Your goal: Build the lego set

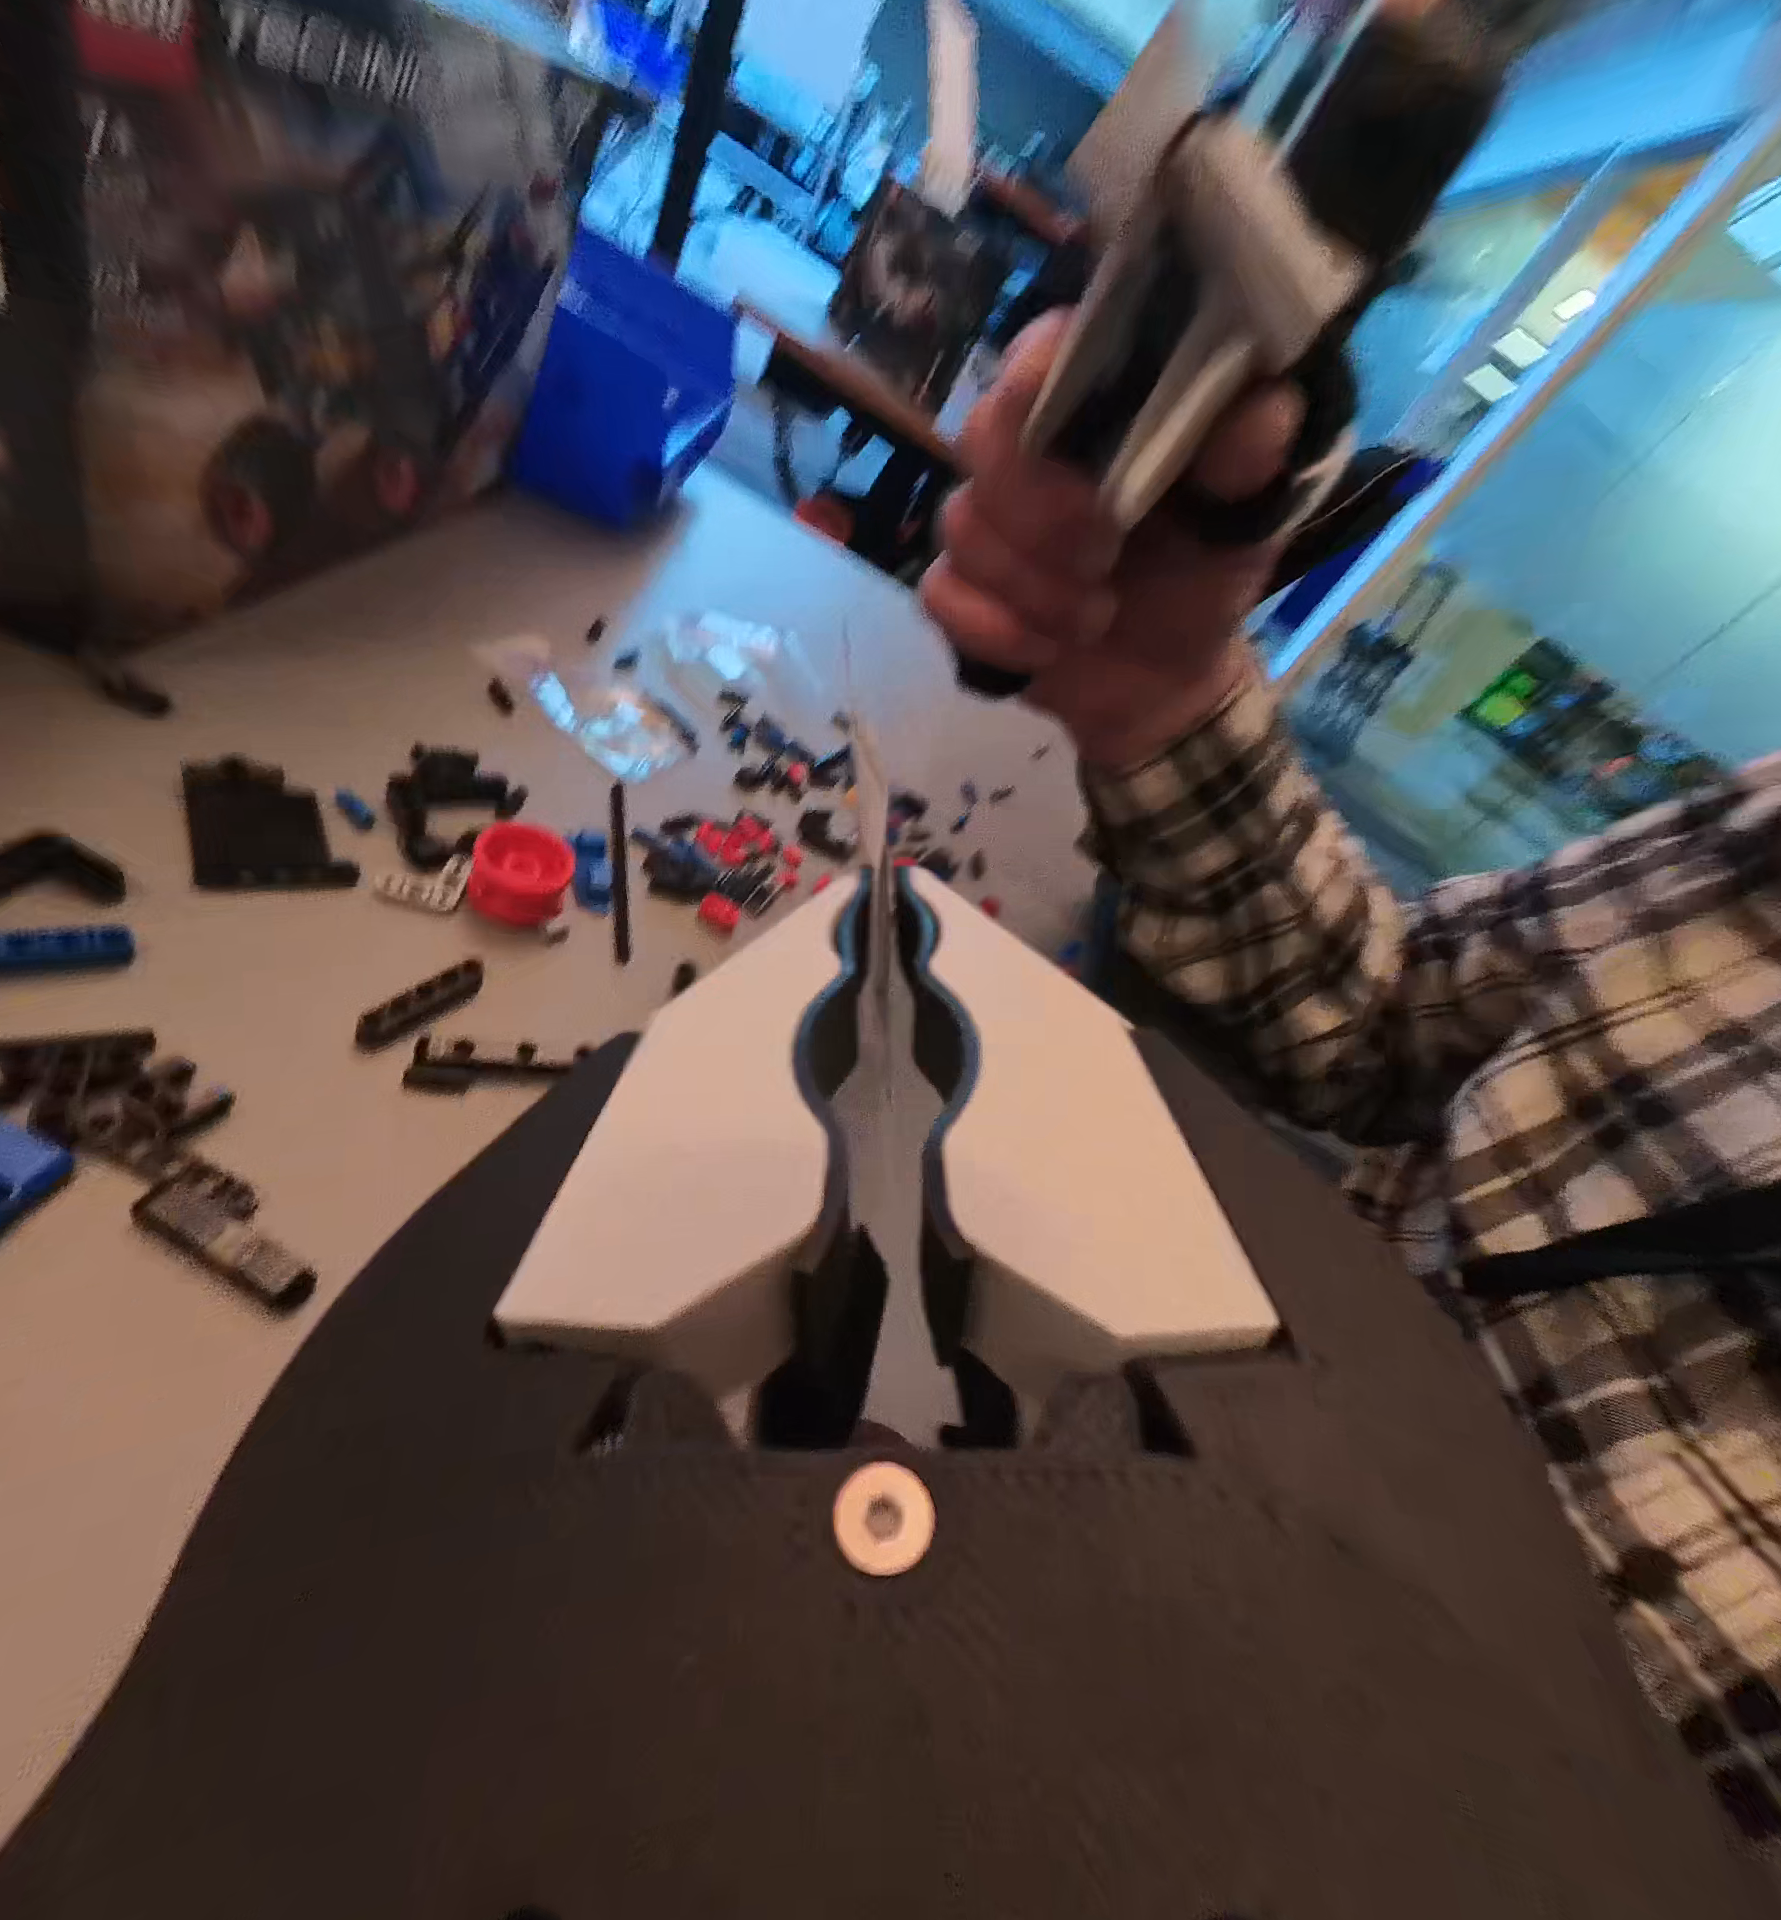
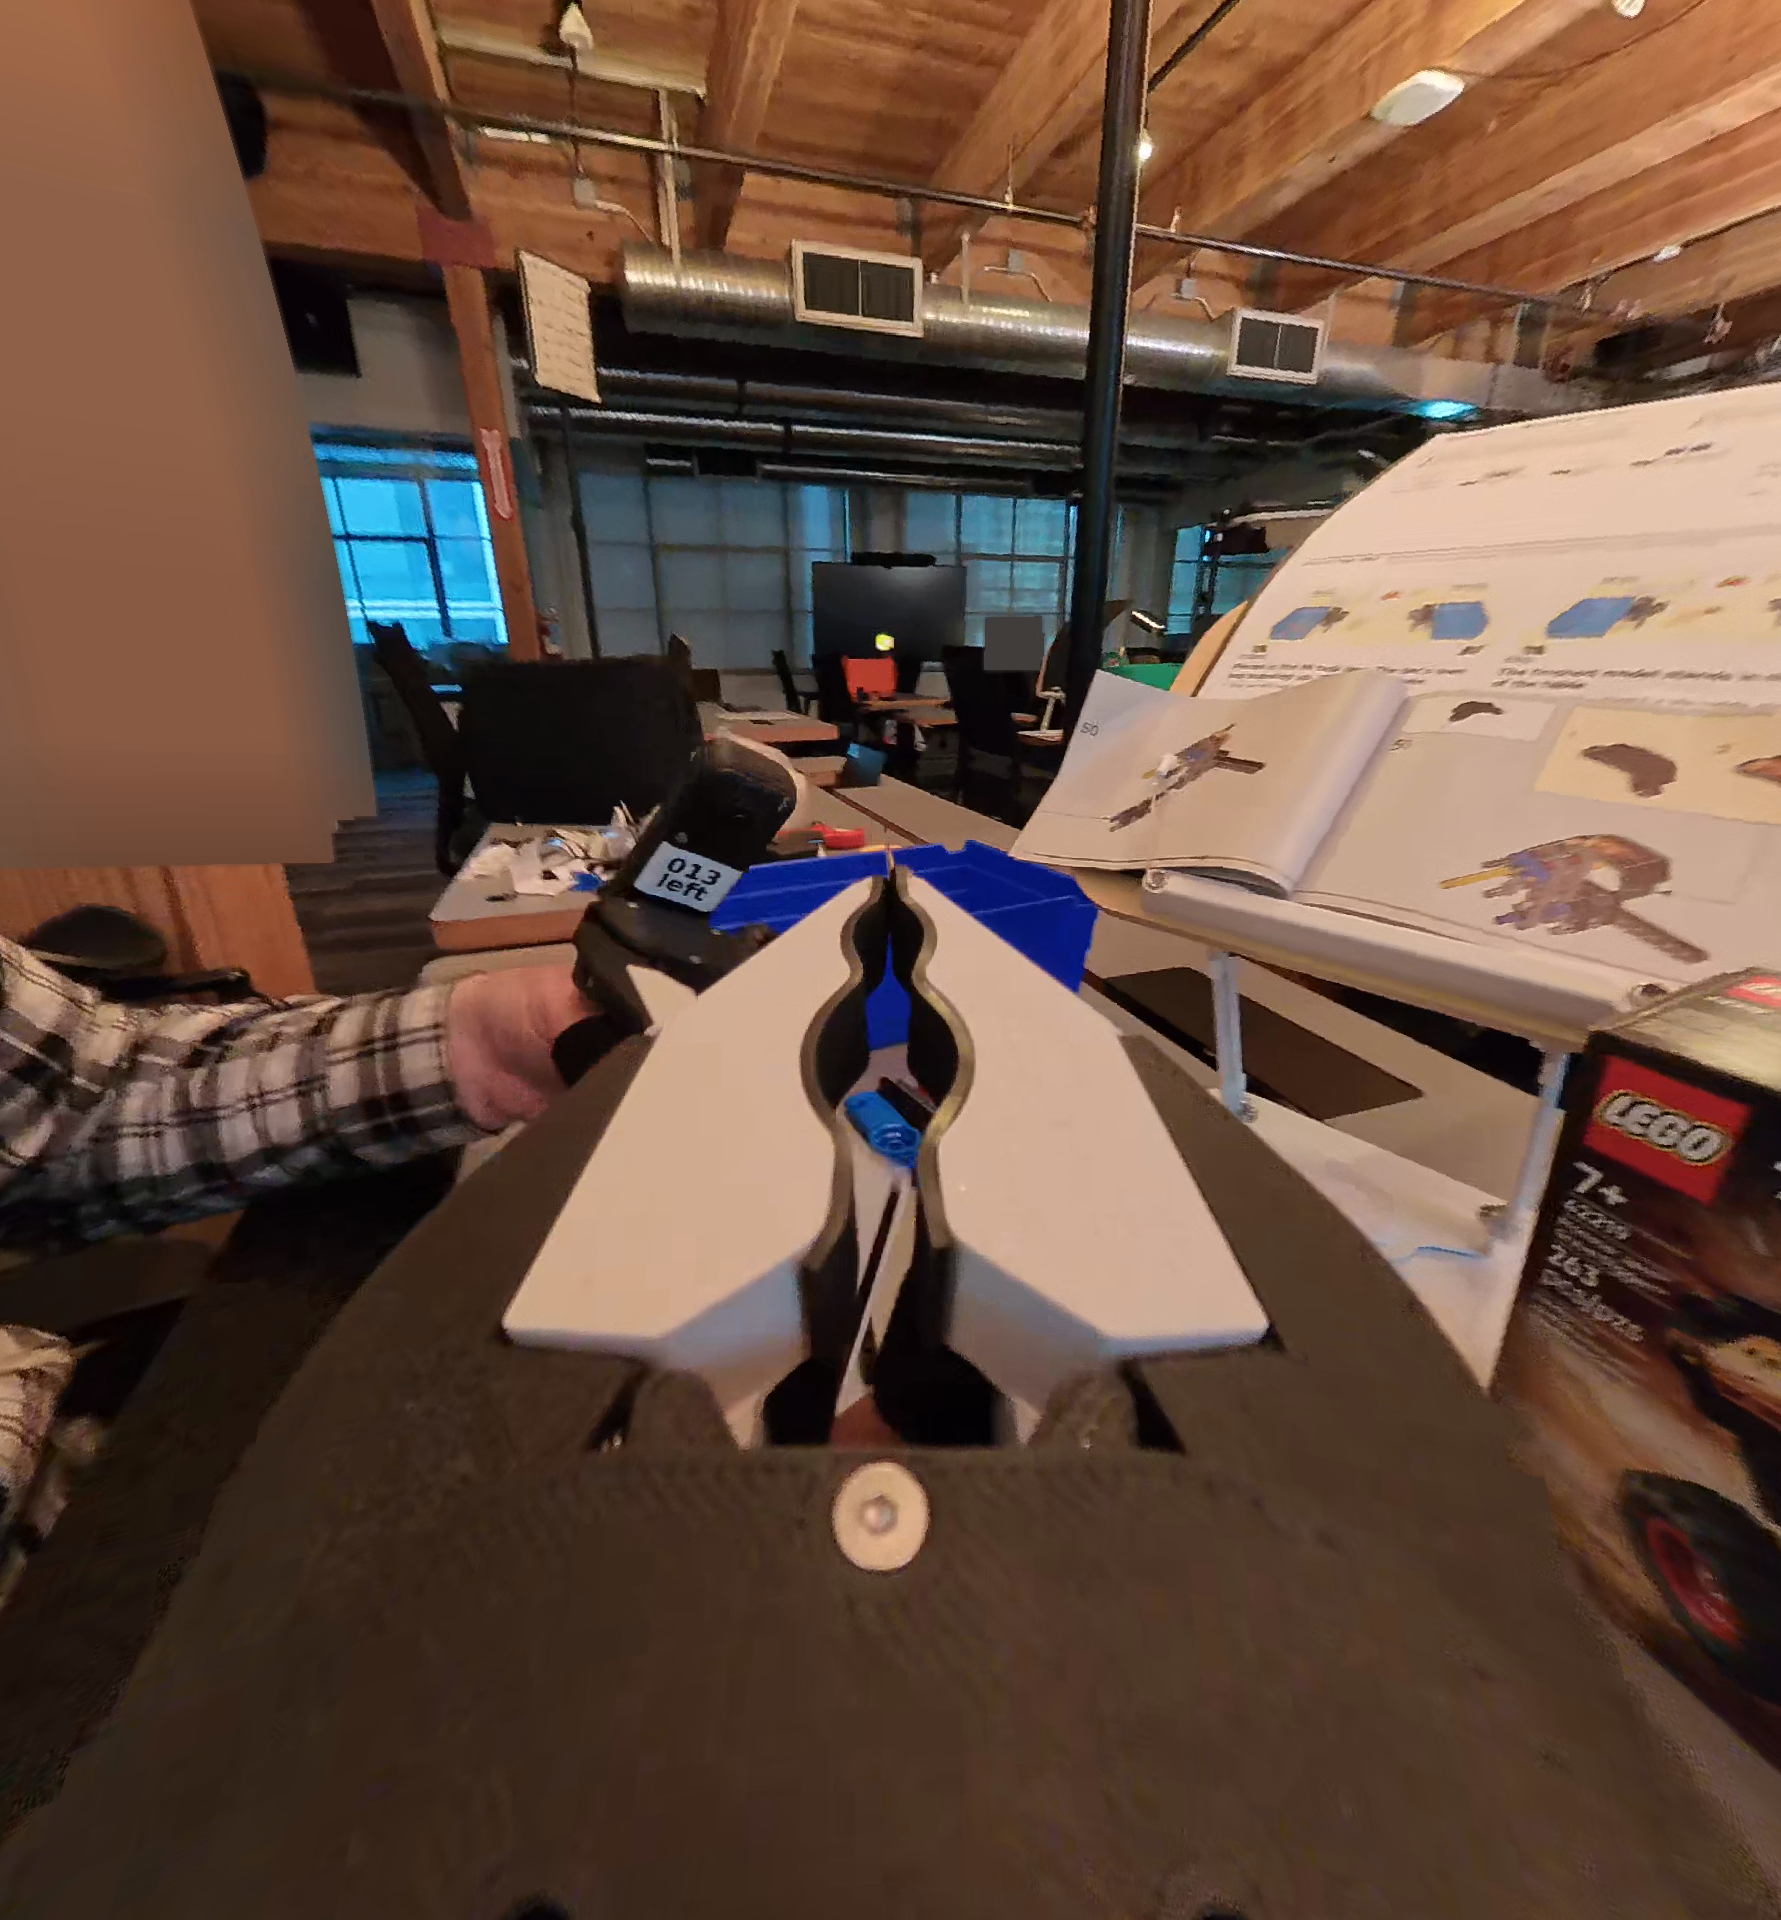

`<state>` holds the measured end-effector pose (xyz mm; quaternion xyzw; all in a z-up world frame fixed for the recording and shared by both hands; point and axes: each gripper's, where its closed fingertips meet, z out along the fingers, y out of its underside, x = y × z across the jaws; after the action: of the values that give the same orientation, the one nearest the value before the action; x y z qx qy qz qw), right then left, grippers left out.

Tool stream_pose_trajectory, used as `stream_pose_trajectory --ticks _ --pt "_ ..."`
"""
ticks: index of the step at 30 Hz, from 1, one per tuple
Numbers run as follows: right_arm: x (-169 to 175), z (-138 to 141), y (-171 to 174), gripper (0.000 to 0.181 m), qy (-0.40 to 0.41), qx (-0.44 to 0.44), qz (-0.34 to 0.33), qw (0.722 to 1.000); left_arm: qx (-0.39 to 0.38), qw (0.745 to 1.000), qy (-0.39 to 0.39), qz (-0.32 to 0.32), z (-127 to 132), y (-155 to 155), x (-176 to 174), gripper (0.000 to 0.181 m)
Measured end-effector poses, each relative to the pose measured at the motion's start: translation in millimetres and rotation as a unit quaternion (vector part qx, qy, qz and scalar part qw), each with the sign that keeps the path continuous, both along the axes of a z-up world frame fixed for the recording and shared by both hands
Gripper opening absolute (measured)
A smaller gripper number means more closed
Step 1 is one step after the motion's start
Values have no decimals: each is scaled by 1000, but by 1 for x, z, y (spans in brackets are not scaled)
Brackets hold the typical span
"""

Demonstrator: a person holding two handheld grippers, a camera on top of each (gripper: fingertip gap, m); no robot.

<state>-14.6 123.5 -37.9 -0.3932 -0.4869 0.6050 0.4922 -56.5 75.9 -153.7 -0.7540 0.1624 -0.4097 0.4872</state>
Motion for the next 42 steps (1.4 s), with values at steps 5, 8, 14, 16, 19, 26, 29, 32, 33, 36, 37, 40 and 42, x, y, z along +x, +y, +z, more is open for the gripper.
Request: stream_pose_trajectory --ticks 5,8,14,16,19,26,29,32,33,36,37,40,42 --pt "-3 -7 -3 0 -19 47 -23 998 -15 994 95 43 -16 6 -5 43" --pt "-7 -12 -4 0 -32 68 -32 997 11 990 122 71 -1 3 -21 56" --pt "-17 -28 -12 0 -62 116 -38 991 40 941 274 193 13 -40 -96 68" --pt "-24 -36 -18 0 -76 141 -36 986 19 931 307 198 -1 -61 -105 70" --pt "-37 -50 -33 0 -94 177 -22 980 -17 923 327 204 -30 -84 -109 70" --pt "-64 -72 -75 0 -96 409 -56 906 1 919 324 225 -50 -89 -107 64" --pt "-72 -75 -97 0 -78 532 -80 839 33 925 300 229 -35 -85 -109 60" --pt "-78 -76 -110 0 -62 593 -86 798 3 927 309 214 -45 -86 -110 65" --pt "-79 -77 -112 0 -59 603 -85 791 -8 930 305 207 -50 -87 -107 67" --pt "-83 -85 -111 0 -69 616 -72 781 -36 929 313 195 -69 -88 -103 71" --pt "-84 -87 -110 0 -71 613 -69 784 -43 926 319 197 -75 -87 -104 71" --pt "-88 -92 -103 0 -84 602 -61 792 -59 918 344 186 -89 -86 -105 67" --pt "-92 -97 -102 0 -92 595 -50 797 -60 914 357 181 -90 -84 -109 60"
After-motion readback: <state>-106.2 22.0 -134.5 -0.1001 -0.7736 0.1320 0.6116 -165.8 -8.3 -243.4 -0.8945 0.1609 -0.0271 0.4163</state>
